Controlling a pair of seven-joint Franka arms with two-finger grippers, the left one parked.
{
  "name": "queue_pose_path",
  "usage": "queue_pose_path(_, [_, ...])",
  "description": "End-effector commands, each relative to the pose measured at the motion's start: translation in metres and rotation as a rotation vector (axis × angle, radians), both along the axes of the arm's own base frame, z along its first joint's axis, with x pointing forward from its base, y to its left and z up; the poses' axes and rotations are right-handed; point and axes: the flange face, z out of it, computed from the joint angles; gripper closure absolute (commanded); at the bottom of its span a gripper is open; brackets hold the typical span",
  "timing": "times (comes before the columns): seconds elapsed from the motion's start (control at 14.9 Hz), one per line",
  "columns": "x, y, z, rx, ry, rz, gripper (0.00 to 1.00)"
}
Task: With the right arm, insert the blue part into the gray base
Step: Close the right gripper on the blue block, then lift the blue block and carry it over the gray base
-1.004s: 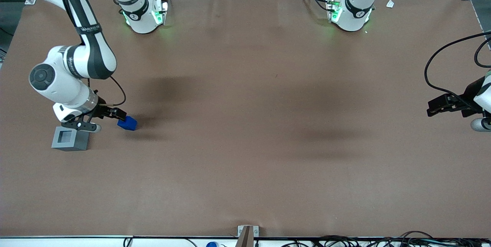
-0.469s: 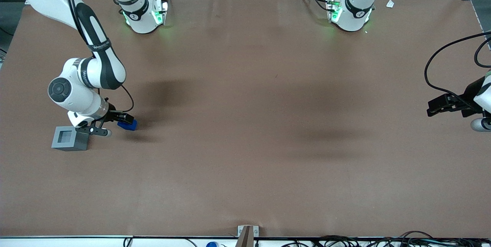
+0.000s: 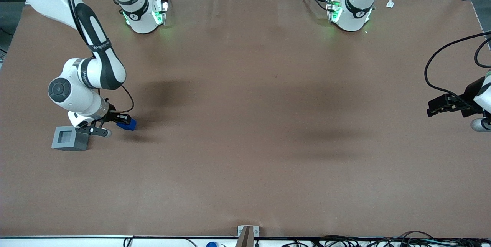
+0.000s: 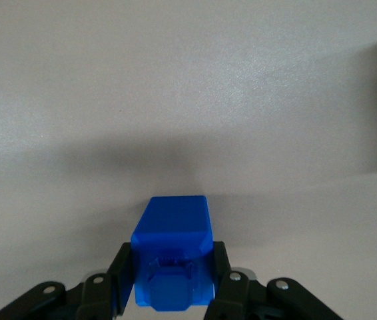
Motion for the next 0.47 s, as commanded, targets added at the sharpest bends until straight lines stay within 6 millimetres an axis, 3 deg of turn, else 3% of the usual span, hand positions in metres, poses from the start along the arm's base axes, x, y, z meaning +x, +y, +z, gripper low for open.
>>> queue_pose_path(0.0, [0.000,0.002,0.003,0.008,-0.007,-0.011,0.85])
queue_pose_path(0.13, [0.001,0.001,0.004,0.009,-0.006,-0.005,0.95])
queue_pose_path(0.4, [0.011,-0.002,0.025,0.016,0.022,0.023,0.96])
